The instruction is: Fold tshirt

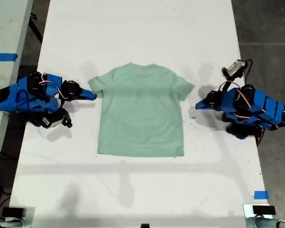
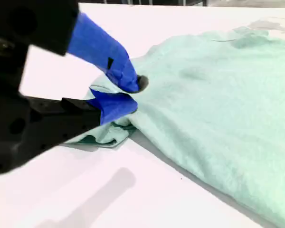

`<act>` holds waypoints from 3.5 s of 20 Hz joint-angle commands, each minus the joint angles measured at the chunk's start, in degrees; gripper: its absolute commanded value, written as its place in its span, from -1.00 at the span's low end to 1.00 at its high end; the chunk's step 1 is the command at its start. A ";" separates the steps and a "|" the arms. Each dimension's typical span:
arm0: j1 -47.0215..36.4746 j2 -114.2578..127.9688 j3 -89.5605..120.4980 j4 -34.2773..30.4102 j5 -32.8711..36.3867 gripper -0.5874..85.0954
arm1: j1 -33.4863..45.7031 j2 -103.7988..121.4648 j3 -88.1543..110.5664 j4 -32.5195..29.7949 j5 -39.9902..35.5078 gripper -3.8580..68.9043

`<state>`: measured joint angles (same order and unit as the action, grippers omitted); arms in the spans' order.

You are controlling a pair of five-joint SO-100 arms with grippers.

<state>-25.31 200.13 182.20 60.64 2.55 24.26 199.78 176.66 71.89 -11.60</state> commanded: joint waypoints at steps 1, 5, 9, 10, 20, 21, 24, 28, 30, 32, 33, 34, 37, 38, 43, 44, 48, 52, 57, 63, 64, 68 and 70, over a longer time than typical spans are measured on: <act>2.11 6.15 -1.23 -2.64 -4.13 -0.98 | -2.29 0.26 -4.39 0.35 -0.88 -0.90; 1.76 2.55 -6.50 -2.64 -5.27 -0.98 | -2.02 -4.66 -17.31 5.01 -5.10 -0.90; 1.58 -16.17 -21.88 0.44 -3.34 -0.98 | -0.97 -26.89 -34.54 5.27 -10.37 -0.90; 1.05 -21.53 -27.25 2.11 -1.58 -0.98 | -0.09 -31.46 -38.85 5.71 -12.48 -0.90; -16.00 -65.48 -79.54 34.72 26.10 -0.98 | 12.66 -67.59 -78.22 23.47 -34.89 -0.89; -17.23 -66.45 -79.98 34.72 27.33 -0.98 | 13.45 -69.96 -79.45 23.55 -36.21 -0.89; -20.30 -69.52 -79.89 34.72 29.09 -0.98 | 16.35 -74.53 -81.21 23.29 -39.46 -0.89; -27.60 -71.72 -78.84 32.96 34.01 -0.98 | 20.74 -76.03 -82.71 22.15 -46.32 -0.89; -29.62 -73.39 -78.66 32.34 35.60 -0.98 | 22.24 -76.99 -83.06 22.15 -50.89 -0.89; -29.53 -74.53 -78.66 31.82 35.68 -0.98 | 22.68 -78.22 -83.23 22.94 -51.59 -0.77; -29.09 -74.97 -78.66 31.64 35.68 -0.98 | 22.59 -78.40 -83.23 22.94 -52.21 -0.51; -28.65 -75.23 -78.66 31.46 35.68 -0.98 | 22.59 -78.75 -83.32 22.94 -52.73 -0.33; -27.86 -75.41 -78.66 31.29 35.33 -0.98 | 23.38 -80.95 -81.12 20.48 -55.20 -0.08; -27.69 -75.50 -78.66 31.03 35.33 -0.98 | 23.99 -81.47 -78.13 17.49 -56.25 -0.05; -26.72 -75.67 -78.22 30.85 35.24 -0.98 | 26.37 -87.71 -64.51 0.62 -59.85 -0.03; -26.72 -75.67 -77.96 30.76 35.24 -0.98 | 26.54 -89.47 -62.93 -2.20 -60.12 -0.03; -26.89 -75.94 -77.52 30.06 35.24 -0.98 | 28.30 -97.12 -58.80 -11.87 -62.14 -0.02; -26.89 -76.55 -77.52 29.53 35.24 -0.98 | 31.99 -107.05 -61.35 -15.56 -64.07 0.01; -26.98 -76.90 -77.17 29.27 35.24 -0.98 | 33.49 -116.46 -68.73 -13.18 -66.53 -0.09; -26.72 -78.05 -77.17 28.48 35.16 -0.98 | 33.49 -118.30 -71.19 -10.81 -67.24 -0.90; -26.54 -78.05 -77.17 28.48 35.16 -0.98 | 33.49 -118.21 -71.72 -9.67 -66.97 -0.90; -26.10 -77.87 -76.90 28.83 34.63 -0.98 | 31.11 -112.24 -75.67 -2.64 -64.60 -0.90; -25.93 -77.87 -76.90 28.83 34.54 -0.98 | 27.69 -108.90 -80.86 2.72 -61.87 -0.90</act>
<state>-52.12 122.08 105.56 90.00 37.88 55.63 84.55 103.62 70.22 -75.67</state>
